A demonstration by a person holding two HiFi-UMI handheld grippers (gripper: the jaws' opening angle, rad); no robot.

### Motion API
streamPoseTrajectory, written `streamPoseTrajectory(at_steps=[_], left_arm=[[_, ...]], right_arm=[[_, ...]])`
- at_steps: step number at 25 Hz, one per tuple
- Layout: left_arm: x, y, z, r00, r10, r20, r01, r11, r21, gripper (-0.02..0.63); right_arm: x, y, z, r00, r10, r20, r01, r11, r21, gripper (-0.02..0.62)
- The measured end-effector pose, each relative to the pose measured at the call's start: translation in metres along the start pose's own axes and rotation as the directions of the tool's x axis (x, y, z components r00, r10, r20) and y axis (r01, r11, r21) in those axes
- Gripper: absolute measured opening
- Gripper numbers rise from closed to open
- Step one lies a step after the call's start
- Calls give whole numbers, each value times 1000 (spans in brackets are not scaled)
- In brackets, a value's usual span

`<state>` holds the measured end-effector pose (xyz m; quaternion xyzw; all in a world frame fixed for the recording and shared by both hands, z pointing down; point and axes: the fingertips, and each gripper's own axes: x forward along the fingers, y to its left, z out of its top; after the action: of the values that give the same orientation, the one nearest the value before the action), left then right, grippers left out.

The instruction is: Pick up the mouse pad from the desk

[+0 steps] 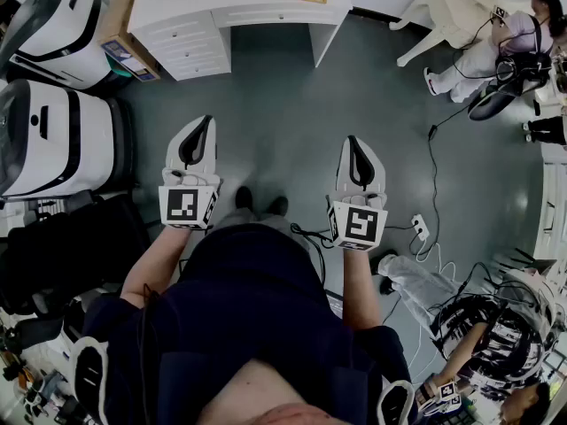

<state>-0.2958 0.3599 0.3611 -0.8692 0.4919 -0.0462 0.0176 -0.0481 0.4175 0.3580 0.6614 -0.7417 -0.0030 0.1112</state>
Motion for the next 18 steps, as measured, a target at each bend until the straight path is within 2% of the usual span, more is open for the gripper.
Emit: streamPoseTrajectory(at_steps=[18], left_arm=[[10, -12, -2, 999, -34, -16, 34, 999, -14, 3]], right_arm=[[0, -6, 4, 1000, 12, -5, -12, 1000, -11, 0]])
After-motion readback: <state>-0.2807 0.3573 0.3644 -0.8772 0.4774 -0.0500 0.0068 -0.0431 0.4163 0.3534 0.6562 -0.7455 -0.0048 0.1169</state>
